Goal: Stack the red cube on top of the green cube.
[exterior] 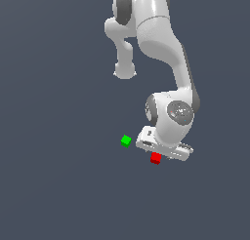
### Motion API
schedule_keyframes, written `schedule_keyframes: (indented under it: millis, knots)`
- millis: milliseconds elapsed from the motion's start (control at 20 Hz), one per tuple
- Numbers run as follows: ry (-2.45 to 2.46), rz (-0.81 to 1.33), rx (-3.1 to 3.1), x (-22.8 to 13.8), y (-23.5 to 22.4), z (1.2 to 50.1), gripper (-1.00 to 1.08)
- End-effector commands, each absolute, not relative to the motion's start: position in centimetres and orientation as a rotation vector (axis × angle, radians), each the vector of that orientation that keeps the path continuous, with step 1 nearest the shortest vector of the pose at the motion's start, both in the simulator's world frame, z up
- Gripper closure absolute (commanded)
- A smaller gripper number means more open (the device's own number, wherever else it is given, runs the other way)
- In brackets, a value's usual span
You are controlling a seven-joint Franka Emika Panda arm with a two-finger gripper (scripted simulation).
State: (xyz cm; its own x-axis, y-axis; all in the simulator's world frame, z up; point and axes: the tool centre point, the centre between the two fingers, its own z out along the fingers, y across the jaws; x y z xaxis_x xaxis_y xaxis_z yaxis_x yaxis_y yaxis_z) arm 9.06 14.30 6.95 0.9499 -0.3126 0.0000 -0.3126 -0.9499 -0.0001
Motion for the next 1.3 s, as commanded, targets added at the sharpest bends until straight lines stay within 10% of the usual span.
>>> schedule_keyframes:
  millis: [0,800,850,1250]
  knots:
    - [0.498,0.000,-3.102,9.0,14.3,6.7,-0.92]
    - [0.500,0.000,-3.102,9.1,14.3,2.0,-0.92]
    - [0.500,0.000,-3.102,9.1,14.3,2.0,1.08]
    - [0.500,0.000,-3.102,9.1,14.3,2.0,1.08]
